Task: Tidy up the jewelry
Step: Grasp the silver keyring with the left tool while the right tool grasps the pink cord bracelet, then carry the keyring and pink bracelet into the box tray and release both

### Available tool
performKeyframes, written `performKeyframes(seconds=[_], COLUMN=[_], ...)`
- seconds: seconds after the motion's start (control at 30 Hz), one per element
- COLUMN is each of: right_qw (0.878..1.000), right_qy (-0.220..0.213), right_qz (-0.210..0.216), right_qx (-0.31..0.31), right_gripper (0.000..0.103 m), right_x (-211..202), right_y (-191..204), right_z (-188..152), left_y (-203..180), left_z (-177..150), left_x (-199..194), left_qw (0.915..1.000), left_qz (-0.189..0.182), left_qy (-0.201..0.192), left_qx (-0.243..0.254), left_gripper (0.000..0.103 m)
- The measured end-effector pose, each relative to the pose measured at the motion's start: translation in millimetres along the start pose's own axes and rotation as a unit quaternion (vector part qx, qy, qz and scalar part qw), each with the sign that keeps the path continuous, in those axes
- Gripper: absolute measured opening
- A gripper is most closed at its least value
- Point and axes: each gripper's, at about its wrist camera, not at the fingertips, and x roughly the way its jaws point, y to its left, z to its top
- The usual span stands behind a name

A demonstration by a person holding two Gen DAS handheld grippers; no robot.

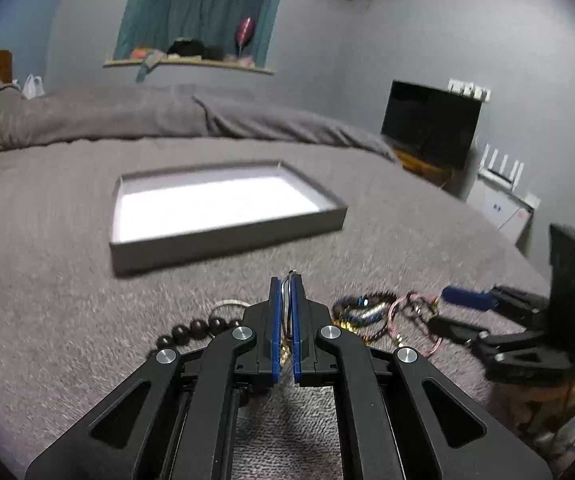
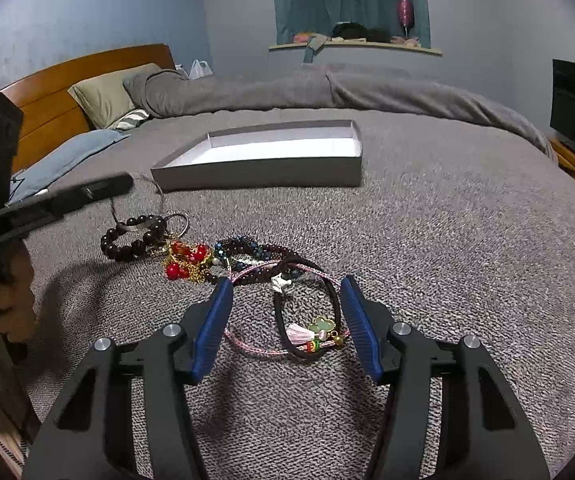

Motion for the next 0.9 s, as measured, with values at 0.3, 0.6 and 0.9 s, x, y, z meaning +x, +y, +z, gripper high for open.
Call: performKeyframes(seconds=[0.3,0.6,0.9], right_qw=[0.999,0.999,0.995], right_qy=[0.028,0.026,-0.079], right_qz=[-0.002,-0.001,0.044], right_qx=[-0.029,-0.023,0.044], right_gripper=[0.028,0.004,0.004], right_x=[15.0,17.1,-24.9], right_y=[9.7,7.5,-19.7], right_z=[-0.3,1.6,39.4], left_y=[18.9,17.7,29.4], left_z=[5.9,2.9,11.3], left_x=[-14.5,-13.4,-17.6], left_qw=[0.9993,0.9994,0.9989], left_qz=[0.021,0.025,0.02], left_qy=[-0.024,-0.023,-0.035], left_qx=[-0.017,-0.012,-0.022], left_gripper=[0.005,0.005,0.005])
